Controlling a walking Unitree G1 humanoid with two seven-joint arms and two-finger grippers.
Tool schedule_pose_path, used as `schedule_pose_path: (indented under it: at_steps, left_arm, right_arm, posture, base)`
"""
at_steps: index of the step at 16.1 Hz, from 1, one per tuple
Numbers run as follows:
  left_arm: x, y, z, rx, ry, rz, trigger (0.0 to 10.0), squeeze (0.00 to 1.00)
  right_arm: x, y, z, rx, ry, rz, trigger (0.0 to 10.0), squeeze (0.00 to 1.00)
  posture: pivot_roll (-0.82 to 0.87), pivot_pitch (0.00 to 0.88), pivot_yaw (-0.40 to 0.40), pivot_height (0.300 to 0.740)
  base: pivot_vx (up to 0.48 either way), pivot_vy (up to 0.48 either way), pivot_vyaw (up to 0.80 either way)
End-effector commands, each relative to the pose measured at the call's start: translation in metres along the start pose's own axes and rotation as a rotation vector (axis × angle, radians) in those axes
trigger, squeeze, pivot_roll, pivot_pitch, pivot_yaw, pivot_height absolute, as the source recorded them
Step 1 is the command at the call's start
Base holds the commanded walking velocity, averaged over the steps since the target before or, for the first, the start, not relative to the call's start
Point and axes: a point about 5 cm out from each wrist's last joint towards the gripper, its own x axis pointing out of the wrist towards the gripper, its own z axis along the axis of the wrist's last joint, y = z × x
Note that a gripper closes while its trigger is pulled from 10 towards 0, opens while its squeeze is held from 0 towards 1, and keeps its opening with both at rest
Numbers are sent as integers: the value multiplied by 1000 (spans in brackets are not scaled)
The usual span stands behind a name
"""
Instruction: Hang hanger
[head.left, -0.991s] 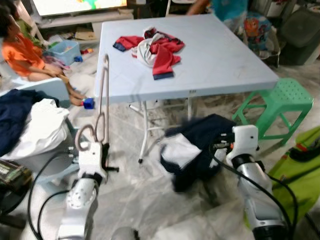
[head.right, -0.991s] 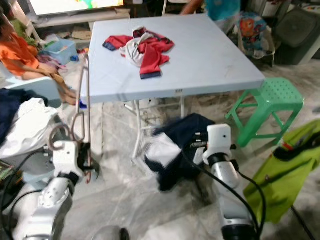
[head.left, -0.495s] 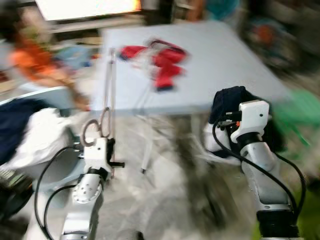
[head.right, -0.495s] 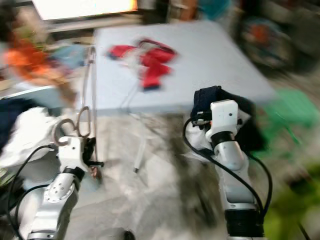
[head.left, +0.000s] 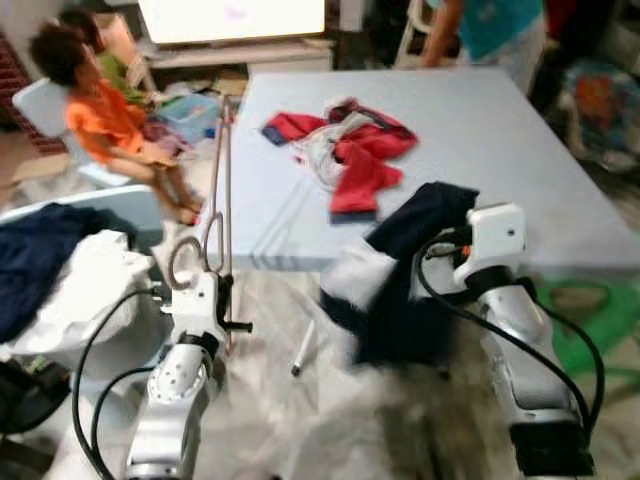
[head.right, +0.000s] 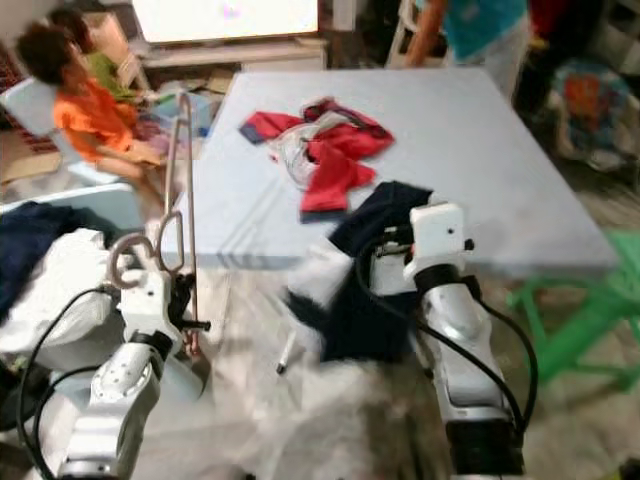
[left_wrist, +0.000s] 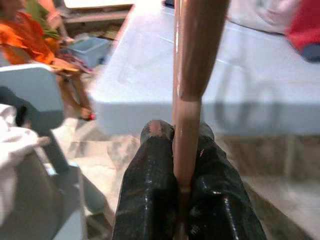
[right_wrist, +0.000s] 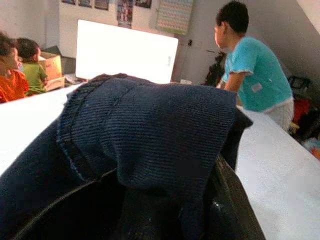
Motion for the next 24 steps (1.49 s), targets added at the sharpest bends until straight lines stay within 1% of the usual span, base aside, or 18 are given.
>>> schedule_pose_path:
  at_steps: [1, 3, 5, 8, 12, 13, 14, 15, 16, 17, 18, 19, 20, 21, 22, 23, 24]
  left_arm:
    - [0, 9, 3, 8, -5, 25, 10000, 0]
    - [0, 6, 2, 6, -2, 21, 10000, 0]
    - [0, 4, 2, 5, -2, 14, 10000, 0]
    - [0, 4, 2, 6, -1, 12, 10000, 0]
    - [-2, 3, 1, -7, 3, 28, 10000, 0]
    - [-2, 2, 1, -1, 8, 34, 10000, 0]
    - [-2, 1, 1, -1, 6, 32, 10000, 0]
    - [-2, 0, 2, -4, 2, 31, 10000, 0]
    - [-2, 0, 3, -3, -1, 34, 10000, 0]
    - [-4, 2, 2, -6, -2, 49, 10000, 0]
    - [-5, 3, 1, -10, 2, 59, 10000, 0]
    - [-7, 3, 0, -15, 5, 66, 10000, 0]
    - [-8, 2, -1, -20, 9, 72, 10000, 0]
    - [-10, 0, -2, -26, 10, 73, 10000, 0]
    - [-12, -4, -2, -30, 11, 69, 10000, 0]
    - [-12, -4, -3, -32, 14, 66, 10000, 0]
    - [-11, -5, -3, -33, 15, 59, 10000, 0]
  right_arm:
    - [4, 4, 12, 7, -54, 6, 10000, 0]
    - [6, 5, 14, -2, -70, 15, 10000, 0]
    - [14, 5, 20, -17, -97, 19, 10000, 0]
    - [25, 2, 29, -9, -126, 3, 10000, 0]
    - [32, 2, 30, 2, -129, 0, 10000, 0]
    - [43, -3, 34, 18, -138, -6, 10000, 0]
    - [57, -6, 41, 17, -155, 1, 10000, 0]
    - [75, -12, 54, -1, -182, 10, 10000, 0]
    - [98, -21, 74, -5, -215, 3, 10000, 0]
    - [125, -36, 110, -65, -266, -33, 10000, 0]
    - [135, -45, 131, -82, -290, -69, 10000, 0]
    - [141, -54, 150, -89, -312, -109, 10000, 0]
    - [146, -67, 174, -97, -342, -165, 10000, 0]
    - [148, -81, 198, -105, -382, -220, 10000, 0]
    - [146, -93, 214, -99, -406, -259, 10000, 0]
    - [146, -96, 208, -126, -386, -262, 10000, 0]
    - [146, -96, 180, -179, -285, -252, 10000, 0]
  posture:
    - [-5, 0, 25, 740]
    - [-8, 0, 27, 740]
    - [-8, 0, 27, 740]
    - [-2, 0, 22, 740]
    - [7, 0, 11, 740]
    - [13, 0, 5, 740]
    - [25, 0, -5, 740]
    - [37, 0, -16, 740]
    - [44, 0, -26, 740]
    - [54, 0, -39, 740]
    - [58, 0, -46, 740]
    - [63, 0, -53, 740]
    - [67, 0, -58, 740]
    - [71, 0, -63, 740]
    - [69, 0, -65, 740]
    - [67, 0, -65, 740]
    - [64, 0, -63, 740]
  base:
    - [435, 0, 0]
    - [435, 0, 0]
    - [437, 0, 213]
    - [442, 0, 410]
    - [401, 0, 0]
    - [0, 0, 0]
    - [0, 0, 0]
    - [0, 0, 0]
    - [0, 0, 0]
    - [0, 0, 0]
    - [0, 0, 0]
    - [0, 0, 0]
    - [0, 0, 0]
    - [0, 0, 0]
    - [0, 0, 0]
    - [0, 0, 0]
    - [0, 0, 0]
